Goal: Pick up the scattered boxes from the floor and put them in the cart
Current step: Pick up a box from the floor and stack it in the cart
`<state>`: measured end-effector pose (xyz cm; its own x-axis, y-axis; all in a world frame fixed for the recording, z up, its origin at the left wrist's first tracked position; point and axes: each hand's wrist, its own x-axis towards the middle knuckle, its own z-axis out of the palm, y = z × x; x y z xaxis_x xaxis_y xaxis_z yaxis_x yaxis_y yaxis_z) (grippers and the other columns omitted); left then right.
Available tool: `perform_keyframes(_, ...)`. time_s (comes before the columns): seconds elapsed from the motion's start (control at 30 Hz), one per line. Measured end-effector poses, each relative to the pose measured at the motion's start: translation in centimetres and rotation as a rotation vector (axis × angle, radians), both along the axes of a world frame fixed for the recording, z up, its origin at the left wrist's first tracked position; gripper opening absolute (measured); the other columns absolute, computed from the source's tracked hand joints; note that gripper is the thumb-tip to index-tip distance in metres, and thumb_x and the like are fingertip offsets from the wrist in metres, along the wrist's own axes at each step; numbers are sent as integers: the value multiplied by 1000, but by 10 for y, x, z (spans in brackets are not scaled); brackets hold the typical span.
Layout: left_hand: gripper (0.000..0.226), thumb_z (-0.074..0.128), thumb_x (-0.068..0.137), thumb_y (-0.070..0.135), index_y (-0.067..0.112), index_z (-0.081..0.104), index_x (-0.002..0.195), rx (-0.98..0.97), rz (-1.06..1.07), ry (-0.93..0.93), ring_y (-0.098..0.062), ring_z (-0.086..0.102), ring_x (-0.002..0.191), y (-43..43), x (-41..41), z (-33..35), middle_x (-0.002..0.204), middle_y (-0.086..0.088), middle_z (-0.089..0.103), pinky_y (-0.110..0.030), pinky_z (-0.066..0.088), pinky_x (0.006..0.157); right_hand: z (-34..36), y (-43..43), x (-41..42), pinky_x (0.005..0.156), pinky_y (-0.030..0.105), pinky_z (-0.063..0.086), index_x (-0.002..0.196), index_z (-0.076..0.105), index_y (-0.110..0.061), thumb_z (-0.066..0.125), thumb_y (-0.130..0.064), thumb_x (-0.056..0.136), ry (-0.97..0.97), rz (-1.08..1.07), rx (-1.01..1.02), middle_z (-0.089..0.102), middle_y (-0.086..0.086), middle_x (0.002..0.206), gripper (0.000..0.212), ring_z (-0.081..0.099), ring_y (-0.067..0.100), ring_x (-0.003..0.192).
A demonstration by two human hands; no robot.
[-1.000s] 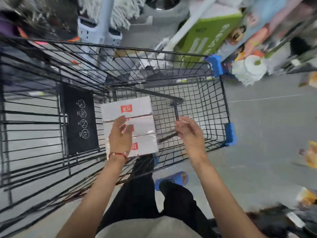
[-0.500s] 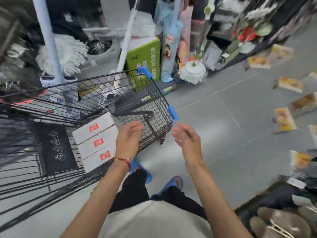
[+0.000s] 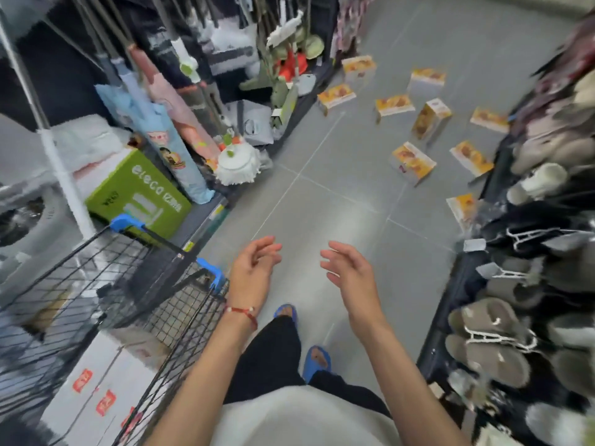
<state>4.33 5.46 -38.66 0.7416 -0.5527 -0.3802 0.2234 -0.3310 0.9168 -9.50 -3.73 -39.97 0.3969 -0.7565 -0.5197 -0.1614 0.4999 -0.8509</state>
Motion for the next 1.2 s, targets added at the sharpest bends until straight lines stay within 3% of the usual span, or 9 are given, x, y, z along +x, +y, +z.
perform_keyframes(0.1,30,51,94,-5,11,63,117,-14,-70,37,-18,63,102,-51,7,-2,112,-8,70,-11,48,72,-4,-41,-6,95,31,53,120,69,-18,53,-7,103,10,-108,12,75,4,114,25,70,16,99)
perform_keyframes(0.47,30,52,94,-6,7,63,118,16,-358,61,-19,63,100,-293,75,-25,103,-3,70,-7,48,70,-13,-239,25,89,26,52,119,68,-19,57,-13,103,89,-410,28,76,3,114,21,71,14,98)
perform_keyframes(0.57,26,52,96,-3,9,65,115,31,-432,47,-20,65,101,-353,98,-23,104,-3,71,-9,49,73,-3,-288,40,92,28,53,117,68,-21,57,-13,103,87,-491,44,76,1,112,20,71,15,99)
perform_keyframes(0.7,25,55,95,2,19,67,108,98,-535,13,-23,68,105,-433,118,-29,106,0,73,-25,47,88,-1,-352,52,94,30,55,117,69,-19,56,-11,102,91,-581,62,77,2,111,21,71,15,99)
perform_keyframes(0.87,27,54,96,1,24,66,102,129,-585,52,-22,67,101,-527,117,-40,103,1,72,-23,45,83,-17,-434,52,93,27,54,122,68,-17,54,-10,103,103,-641,114,76,2,114,24,71,14,102)
perform_keyframes(1.03,26,51,97,1,17,66,111,205,-597,54,-19,68,100,-629,104,-62,107,0,72,-24,46,86,-43,-538,44,87,23,53,121,68,-20,55,-13,103,144,-607,157,76,2,116,23,71,16,104)
perform_keyframes(1.2,26,51,99,7,19,66,115,255,-602,91,-16,70,99,-723,86,-74,111,2,73,-28,50,91,-51,-636,32,65,15,55,125,67,-16,56,-13,102,176,-568,212,74,6,116,26,67,17,102)
